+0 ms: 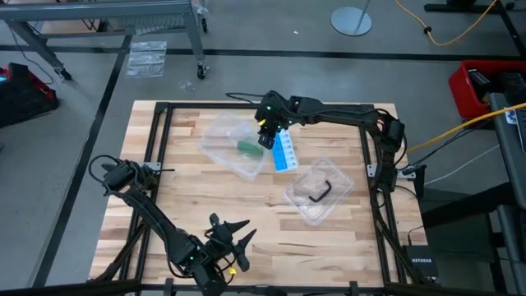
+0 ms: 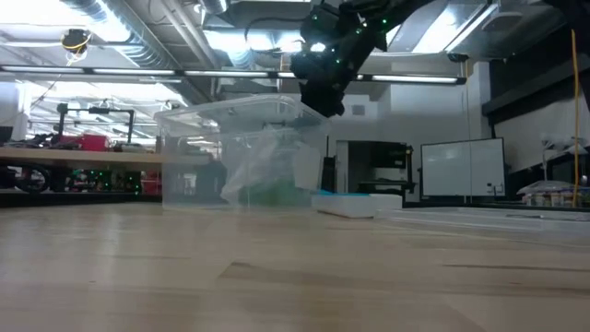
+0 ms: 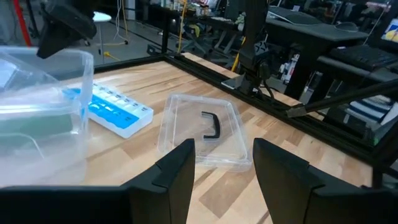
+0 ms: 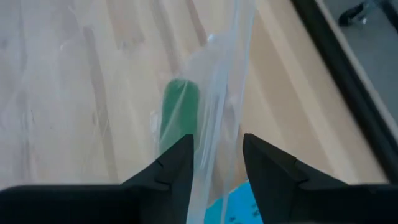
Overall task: Roll bandage
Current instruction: Adjust the transparent bin, then close the transparent bin
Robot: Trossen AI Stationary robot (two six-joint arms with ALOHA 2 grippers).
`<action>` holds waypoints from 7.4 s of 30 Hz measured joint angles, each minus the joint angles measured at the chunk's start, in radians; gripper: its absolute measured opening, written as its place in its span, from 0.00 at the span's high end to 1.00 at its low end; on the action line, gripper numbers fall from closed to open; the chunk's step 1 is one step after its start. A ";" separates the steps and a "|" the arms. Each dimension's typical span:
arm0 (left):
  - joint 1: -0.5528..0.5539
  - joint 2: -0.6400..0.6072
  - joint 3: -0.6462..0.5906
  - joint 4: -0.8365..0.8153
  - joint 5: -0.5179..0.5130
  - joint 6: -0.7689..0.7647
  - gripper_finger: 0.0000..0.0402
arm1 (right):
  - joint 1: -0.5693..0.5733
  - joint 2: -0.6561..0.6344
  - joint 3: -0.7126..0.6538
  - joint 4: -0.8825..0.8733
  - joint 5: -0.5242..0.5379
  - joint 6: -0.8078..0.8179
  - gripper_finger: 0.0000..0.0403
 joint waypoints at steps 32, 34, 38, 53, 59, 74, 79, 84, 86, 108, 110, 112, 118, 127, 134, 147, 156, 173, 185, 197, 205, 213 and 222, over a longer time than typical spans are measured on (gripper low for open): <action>0.136 0.000 0.000 -0.001 0.179 0.298 0.61 | 0.156 -0.058 0.588 -0.972 -0.035 0.062 0.65; 0.156 0.000 0.000 0.001 0.246 0.313 0.61 | 0.203 -0.077 0.588 -0.974 -0.035 0.062 0.65; 0.198 0.005 0.000 0.007 0.338 0.365 0.61 | 0.302 -0.131 0.588 -0.974 -0.032 0.085 0.65; 0.383 0.118 -0.001 0.310 0.525 0.722 0.61 | 0.805 -0.348 0.550 -0.971 0.447 0.425 0.65; 0.447 0.120 -0.001 0.365 0.612 0.779 0.61 | 0.975 -0.436 0.279 -0.973 0.636 0.642 0.65; 0.538 0.214 -0.001 0.511 0.814 0.850 0.61 | 1.100 -0.514 -0.544 -0.704 0.742 1.213 0.65; 0.560 0.249 -0.001 0.519 0.826 0.849 0.61 | 1.099 -0.514 -0.703 -0.518 0.724 1.226 0.65; 0.590 0.254 -0.001 0.518 0.851 0.839 0.61 | 1.099 -0.514 -0.793 -0.468 0.725 1.313 0.65; 0.596 0.254 -0.001 0.520 0.865 0.829 0.61 | 1.099 -0.514 -0.828 -0.431 0.724 1.343 0.65; 0.597 0.301 0.000 0.408 0.912 0.723 0.61 | 1.099 -0.514 -1.013 -0.014 0.698 1.374 0.65; 0.595 0.314 0.002 0.415 0.928 0.693 0.61 | 1.099 -0.514 -1.016 0.009 0.700 1.374 0.65; 0.589 0.326 0.004 0.411 0.946 0.661 0.61 | 1.099 -0.514 -1.016 0.020 0.702 1.374 0.65; 0.540 0.322 0.005 0.346 0.973 0.583 0.61 | 1.099 -0.514 -1.016 0.023 0.699 1.373 0.65; 0.450 0.299 0.001 0.327 0.996 0.585 0.61 | 1.099 -0.514 -1.016 0.035 0.675 1.372 0.65; 0.406 0.292 0.002 0.251 0.994 0.529 0.61 | 1.099 -0.514 -1.016 0.088 0.662 1.371 0.65; 0.388 0.267 -0.003 0.206 0.828 0.520 0.61 | 1.099 -0.514 -1.001 0.125 0.639 1.339 0.65; 0.408 0.219 -0.003 0.229 0.769 0.591 0.61 | 1.099 -0.514 -0.849 -0.019 0.519 1.215 0.65; 0.499 0.219 -0.003 0.220 0.717 0.597 0.61 | 1.239 -0.514 -0.841 -0.137 0.258 1.458 0.65; 0.563 0.219 -0.002 0.115 0.718 0.508 0.61 | 1.243 -0.349 -0.841 -0.207 0.200 1.548 0.65; 0.533 0.219 -0.001 0.121 0.870 0.497 0.61 | 1.233 -0.317 -0.839 -0.214 0.274 1.544 0.65; 0.480 0.219 -0.001 0.119 0.948 0.500 0.61 | 1.155 -0.316 -0.840 -0.212 0.342 1.499 0.65; 0.449 0.219 0.000 0.184 0.955 0.501 0.61 | 1.080 -0.312 -0.845 -0.208 0.480 1.447 0.65; 0.454 0.252 0.000 0.356 0.969 0.561 0.61 | 0.930 -0.313 -0.844 -0.135 0.532 1.199 0.65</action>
